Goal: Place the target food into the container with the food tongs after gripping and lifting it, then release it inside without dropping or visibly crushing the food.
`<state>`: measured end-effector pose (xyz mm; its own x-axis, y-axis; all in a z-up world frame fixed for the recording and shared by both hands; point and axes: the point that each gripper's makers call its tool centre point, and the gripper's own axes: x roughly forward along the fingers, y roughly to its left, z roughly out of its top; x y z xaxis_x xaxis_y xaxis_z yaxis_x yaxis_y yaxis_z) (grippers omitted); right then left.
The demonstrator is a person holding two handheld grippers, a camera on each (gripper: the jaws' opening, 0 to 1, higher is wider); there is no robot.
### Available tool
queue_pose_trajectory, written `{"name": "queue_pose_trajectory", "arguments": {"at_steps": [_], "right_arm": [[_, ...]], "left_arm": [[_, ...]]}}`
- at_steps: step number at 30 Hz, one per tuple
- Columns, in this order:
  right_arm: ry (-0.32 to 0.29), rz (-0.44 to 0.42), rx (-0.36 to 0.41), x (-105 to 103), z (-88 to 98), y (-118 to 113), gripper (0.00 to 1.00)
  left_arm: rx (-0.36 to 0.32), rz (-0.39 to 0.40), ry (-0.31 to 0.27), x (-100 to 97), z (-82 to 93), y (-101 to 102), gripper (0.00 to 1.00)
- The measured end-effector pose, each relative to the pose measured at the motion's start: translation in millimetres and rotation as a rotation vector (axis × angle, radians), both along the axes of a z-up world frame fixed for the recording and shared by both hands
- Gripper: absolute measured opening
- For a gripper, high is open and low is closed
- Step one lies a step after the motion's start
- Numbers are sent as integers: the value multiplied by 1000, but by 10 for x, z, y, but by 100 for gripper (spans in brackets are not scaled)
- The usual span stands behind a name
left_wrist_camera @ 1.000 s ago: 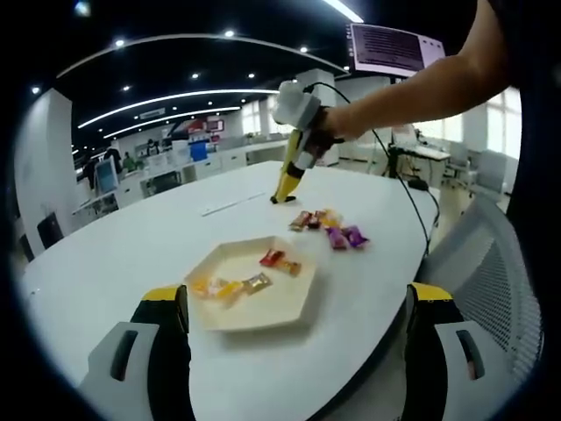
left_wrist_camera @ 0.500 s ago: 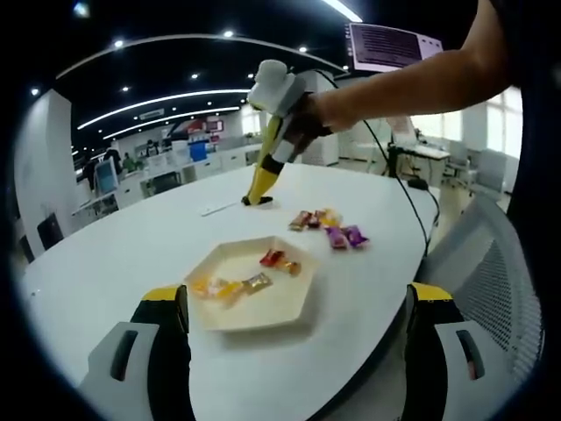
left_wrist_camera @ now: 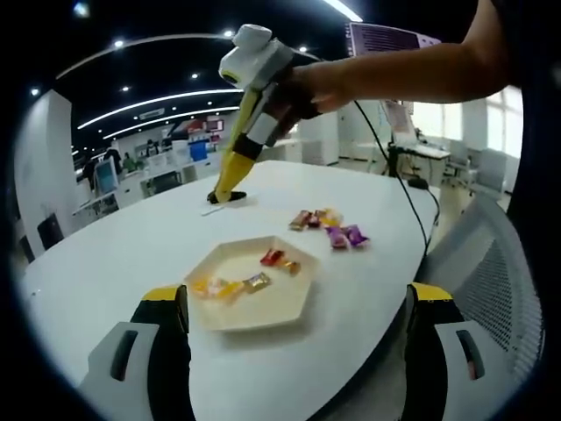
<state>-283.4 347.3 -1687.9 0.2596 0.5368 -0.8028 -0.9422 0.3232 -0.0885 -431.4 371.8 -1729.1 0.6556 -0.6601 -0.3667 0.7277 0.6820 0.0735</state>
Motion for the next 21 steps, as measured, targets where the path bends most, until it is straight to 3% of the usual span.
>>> {"name": "queue_pose_trajectory", "arguments": {"at_steps": [14,17,18,21], "right_arm": [[-18,35,-4,-49,78,80,20],[39,40,37,-112,105,129,24],[-12,26,70,-36,174,159,24],[-12,34,51,-44,180,138,25]], "left_arm": [[-2,-1,3,-2,-2,-1,99],[-1,-1,3,0,-6,1,99],[-3,-2,3,-2,-2,-3,99],[-3,-1,3,-2,-1,-3,99]]}}
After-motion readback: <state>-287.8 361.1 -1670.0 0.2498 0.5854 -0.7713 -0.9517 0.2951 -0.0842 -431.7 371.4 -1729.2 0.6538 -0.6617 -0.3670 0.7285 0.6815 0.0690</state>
